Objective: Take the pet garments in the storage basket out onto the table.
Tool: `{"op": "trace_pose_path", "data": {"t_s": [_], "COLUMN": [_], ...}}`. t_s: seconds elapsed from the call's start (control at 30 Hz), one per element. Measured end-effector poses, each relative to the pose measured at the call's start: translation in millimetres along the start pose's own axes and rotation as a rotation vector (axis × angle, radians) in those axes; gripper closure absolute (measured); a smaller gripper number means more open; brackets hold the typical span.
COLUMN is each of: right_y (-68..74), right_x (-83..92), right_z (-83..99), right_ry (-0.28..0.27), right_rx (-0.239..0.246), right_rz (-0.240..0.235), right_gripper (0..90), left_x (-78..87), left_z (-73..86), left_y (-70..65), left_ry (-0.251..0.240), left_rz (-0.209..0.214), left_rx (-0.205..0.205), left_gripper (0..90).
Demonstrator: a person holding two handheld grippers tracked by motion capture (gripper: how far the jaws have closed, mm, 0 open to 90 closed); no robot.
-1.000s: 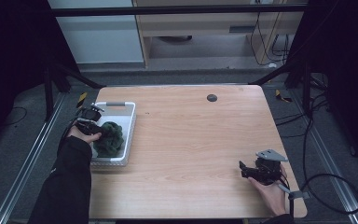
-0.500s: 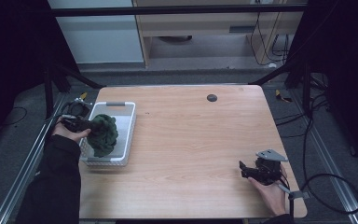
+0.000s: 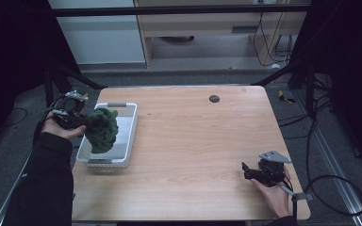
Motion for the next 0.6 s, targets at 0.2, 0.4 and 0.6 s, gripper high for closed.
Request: {"op": "trace_pose_path", "data": {"t_s": [0.2,0.4,0.6], "right_y": [0.1,0.1,0.1], "right_x": [0.0,0.0,-0.1], "right_z": [0.0,-0.1,-0.1], "right_ry": [0.0,-0.001,0.0], "right_rx": [0.003,0.002,0.002], "right_rz": [-0.001,-0.001,-0.002], "right_gripper": [10.0,10.0,10.0], "left_x": [11.6,20.3,23.8], "left_z": [-8.1,-15.9,-23.7], "left_y": [-12.4,-27.0,-43.9], "left_ry": [-0.01,-0.016,-0.018], "left_rz": [0.024,0.054,0.079], "left_rx": [-0.056,-0.106,-0.162], "left_gripper": [71.8,71.8,71.8]}}
Point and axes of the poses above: each handheld gripper's, and its own axes: x roughly backward along the jaws, z roughly out of its underside, y roughly to its left, the point moved 8 cm from there along -x, roughly forward along the jaws, and after that the axes turned 4 degrees about -z, right-handed, at the moved point
